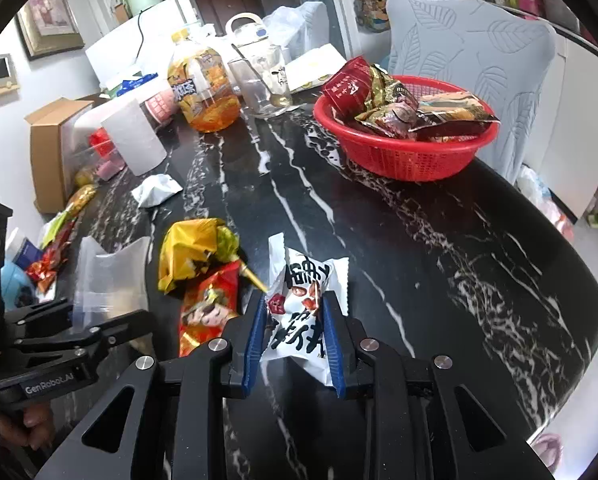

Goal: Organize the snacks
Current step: 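Carry the zip-lock bag with the left tool while the right tool carries the white packet to the basket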

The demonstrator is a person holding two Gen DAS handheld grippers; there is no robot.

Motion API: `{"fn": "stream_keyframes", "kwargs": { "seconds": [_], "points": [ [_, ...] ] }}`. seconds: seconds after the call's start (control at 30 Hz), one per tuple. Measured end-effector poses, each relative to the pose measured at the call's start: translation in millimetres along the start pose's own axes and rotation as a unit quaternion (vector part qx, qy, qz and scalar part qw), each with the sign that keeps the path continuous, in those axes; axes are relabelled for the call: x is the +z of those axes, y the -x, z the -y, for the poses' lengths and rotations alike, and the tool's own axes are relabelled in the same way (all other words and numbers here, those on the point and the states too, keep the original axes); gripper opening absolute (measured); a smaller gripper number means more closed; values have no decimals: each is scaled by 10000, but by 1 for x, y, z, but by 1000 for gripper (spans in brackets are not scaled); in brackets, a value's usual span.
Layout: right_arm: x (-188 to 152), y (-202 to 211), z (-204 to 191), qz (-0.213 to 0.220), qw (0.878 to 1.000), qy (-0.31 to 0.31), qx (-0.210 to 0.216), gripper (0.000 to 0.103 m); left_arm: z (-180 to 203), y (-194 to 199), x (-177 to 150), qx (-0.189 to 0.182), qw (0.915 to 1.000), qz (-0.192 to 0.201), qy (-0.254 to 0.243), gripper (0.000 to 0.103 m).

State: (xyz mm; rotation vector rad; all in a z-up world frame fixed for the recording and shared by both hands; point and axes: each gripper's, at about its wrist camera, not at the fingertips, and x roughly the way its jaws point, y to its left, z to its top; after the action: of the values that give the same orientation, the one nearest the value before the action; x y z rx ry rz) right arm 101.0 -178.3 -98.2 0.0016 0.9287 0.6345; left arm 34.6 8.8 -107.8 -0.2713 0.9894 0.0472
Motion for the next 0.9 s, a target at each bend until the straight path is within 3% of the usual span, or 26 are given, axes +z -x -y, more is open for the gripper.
{"fn": "stream_keyframes", "kwargs": {
  "seconds": [0.53, 0.73, 0.9],
  "points": [
    [-42, 22, 0, -205, 9997, 114, 36, 27, 32, 4, -16, -144, 9993, -116, -316, 41],
    [-46, 15, 1, -318, 9994, 119, -7, 37, 35, 5, -17, -118, 9994, -144, -303, 41],
    [-48, 16, 1, -220, 9996, 170, -54, 31, 35, 4, -18, -94, 9995, -168, -252, 41]
  ]
}}
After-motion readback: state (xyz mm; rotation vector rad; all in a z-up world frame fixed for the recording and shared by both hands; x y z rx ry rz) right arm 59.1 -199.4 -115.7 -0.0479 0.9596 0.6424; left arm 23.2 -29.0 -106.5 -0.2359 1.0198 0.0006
